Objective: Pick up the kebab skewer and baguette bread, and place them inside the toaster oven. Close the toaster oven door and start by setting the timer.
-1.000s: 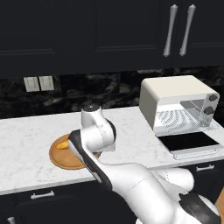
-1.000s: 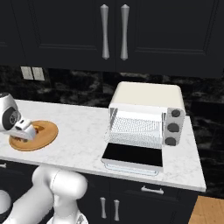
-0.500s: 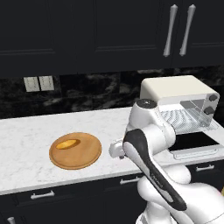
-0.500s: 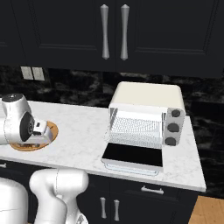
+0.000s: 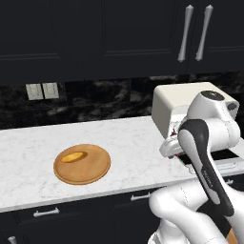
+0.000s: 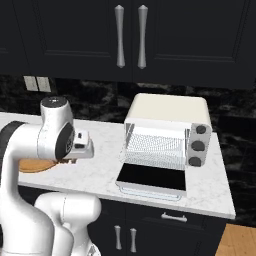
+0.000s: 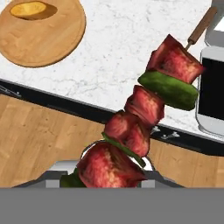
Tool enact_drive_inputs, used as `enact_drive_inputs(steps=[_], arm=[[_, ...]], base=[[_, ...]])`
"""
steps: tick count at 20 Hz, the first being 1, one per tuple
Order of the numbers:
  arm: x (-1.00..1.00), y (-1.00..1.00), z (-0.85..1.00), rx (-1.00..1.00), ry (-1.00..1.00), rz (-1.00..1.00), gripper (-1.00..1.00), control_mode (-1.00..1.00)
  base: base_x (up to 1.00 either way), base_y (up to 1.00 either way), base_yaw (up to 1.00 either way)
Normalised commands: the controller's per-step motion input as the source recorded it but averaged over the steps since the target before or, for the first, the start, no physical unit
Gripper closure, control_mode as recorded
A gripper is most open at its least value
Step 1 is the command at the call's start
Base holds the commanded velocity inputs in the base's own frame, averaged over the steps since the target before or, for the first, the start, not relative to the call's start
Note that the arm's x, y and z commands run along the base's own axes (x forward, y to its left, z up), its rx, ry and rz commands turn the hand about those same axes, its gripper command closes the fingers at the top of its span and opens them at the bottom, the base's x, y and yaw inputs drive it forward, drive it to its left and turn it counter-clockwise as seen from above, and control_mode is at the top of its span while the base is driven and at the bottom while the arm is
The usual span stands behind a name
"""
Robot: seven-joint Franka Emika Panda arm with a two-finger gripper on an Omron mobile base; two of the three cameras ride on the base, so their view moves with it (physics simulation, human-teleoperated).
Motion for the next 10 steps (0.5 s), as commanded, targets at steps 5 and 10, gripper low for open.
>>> enact_drive_inputs(steps=[5, 10], arm=[[0.06, -1.00, 0.08, -0.01, -0.03, 0.00, 1.00, -1.00], [0.32, -0.98, 0.00, -0.02, -0.05, 0.00, 1.00, -1.00]], base=[[0.00, 0.00, 0.00], [0.00, 0.00, 0.00]])
